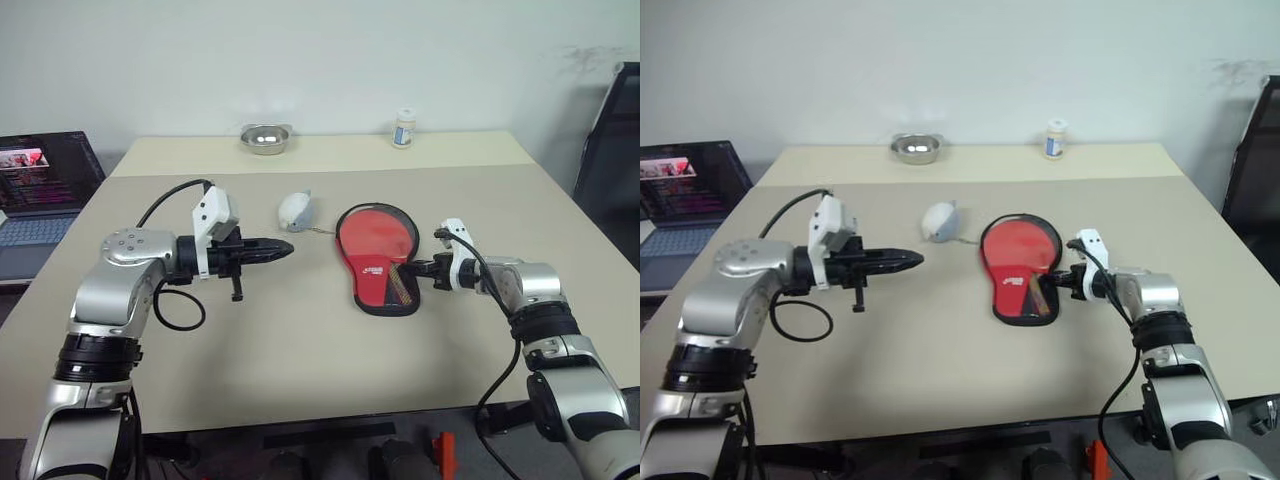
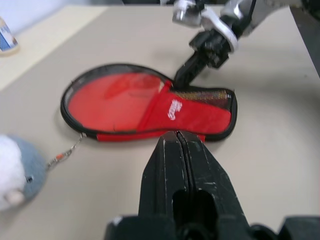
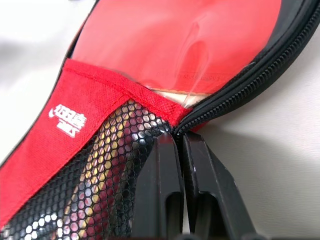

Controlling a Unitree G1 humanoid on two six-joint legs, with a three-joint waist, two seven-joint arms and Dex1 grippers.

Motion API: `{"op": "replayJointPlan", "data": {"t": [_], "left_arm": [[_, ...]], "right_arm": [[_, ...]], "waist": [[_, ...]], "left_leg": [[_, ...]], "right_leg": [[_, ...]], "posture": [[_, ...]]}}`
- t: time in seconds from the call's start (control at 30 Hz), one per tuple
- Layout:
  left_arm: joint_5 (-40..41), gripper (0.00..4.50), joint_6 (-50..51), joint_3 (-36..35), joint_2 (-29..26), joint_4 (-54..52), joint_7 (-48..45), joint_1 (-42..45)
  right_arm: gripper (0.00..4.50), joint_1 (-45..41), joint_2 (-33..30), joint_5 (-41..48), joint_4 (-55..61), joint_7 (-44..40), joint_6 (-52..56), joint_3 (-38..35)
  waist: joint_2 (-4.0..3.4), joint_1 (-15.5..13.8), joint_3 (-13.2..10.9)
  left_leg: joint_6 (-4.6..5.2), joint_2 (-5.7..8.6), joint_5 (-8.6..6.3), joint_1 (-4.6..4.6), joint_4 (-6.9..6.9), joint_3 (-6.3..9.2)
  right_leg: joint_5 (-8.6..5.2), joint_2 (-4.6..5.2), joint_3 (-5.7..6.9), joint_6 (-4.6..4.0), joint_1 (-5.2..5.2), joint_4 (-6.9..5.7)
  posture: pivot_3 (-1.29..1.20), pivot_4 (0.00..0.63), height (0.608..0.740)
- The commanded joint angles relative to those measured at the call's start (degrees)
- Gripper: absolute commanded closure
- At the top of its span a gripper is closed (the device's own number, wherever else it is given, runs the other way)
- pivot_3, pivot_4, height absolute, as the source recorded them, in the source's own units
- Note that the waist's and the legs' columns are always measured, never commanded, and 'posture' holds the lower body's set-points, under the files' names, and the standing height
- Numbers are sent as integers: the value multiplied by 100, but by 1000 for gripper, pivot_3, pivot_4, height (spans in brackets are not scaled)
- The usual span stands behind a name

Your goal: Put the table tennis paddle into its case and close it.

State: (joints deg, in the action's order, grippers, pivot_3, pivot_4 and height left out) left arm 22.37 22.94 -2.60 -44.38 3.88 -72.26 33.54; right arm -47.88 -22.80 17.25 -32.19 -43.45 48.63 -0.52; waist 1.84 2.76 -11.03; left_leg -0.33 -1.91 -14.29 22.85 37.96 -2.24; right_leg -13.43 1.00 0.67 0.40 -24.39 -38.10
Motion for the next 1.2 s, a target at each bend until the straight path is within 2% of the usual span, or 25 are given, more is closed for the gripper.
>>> {"op": "replayJointPlan", "data": {"t": [0.03,0.23,0.37,0.73,0.93,1.2], "left_arm": [[77,4500,-222,-73,-214,-117,-285,-153],[204,4500,-353,0,-268,-615,-607,-711],[264,4500,-237,10,-230,-873,-533,-904],[440,4500,-42,104,-385,-1449,-676,-1361],[413,4500,-77,234,-358,-1368,-707,-1244],[384,4500,-174,294,-361,-1271,-683,-1151]], "right_arm": [[4489,-85,291,398,705,-104,415,-37],[4489,562,694,776,2227,47,1350,242],[4489,1179,740,969,3179,272,1831,337],[4489,2201,-200,1596,4550,479,2882,-206],[4489,2408,-631,1842,4786,499,3083,-411],[4489,2627,-1033,2049,4906,417,3016,-308]], "waist": [[0,30,0],[0,-4,0],[0,-90,0],[0,-131,0],[1,-136,0],[1,-136,0]], "left_leg": [[0,-3,0,2,-2,-1],[0,-7,0,12,-8,8],[0,9,-1,17,-5,7],[0,19,-1,16,-3,11],[0,22,-1,13,0,10],[1,23,-1,15,-2,11]], "right_leg": [[2,-1,0,-5,-3,1],[10,-1,7,-20,-11,1],[7,8,8,-15,-11,5],[-7,10,13,10,-3,11],[-8,6,13,12,1,12],[-9,5,13,14,2,18]], "posture": [[0,150,740],[0,150,740],[0,150,740],[0,150,740],[0,150,740],[0,150,740]]}}
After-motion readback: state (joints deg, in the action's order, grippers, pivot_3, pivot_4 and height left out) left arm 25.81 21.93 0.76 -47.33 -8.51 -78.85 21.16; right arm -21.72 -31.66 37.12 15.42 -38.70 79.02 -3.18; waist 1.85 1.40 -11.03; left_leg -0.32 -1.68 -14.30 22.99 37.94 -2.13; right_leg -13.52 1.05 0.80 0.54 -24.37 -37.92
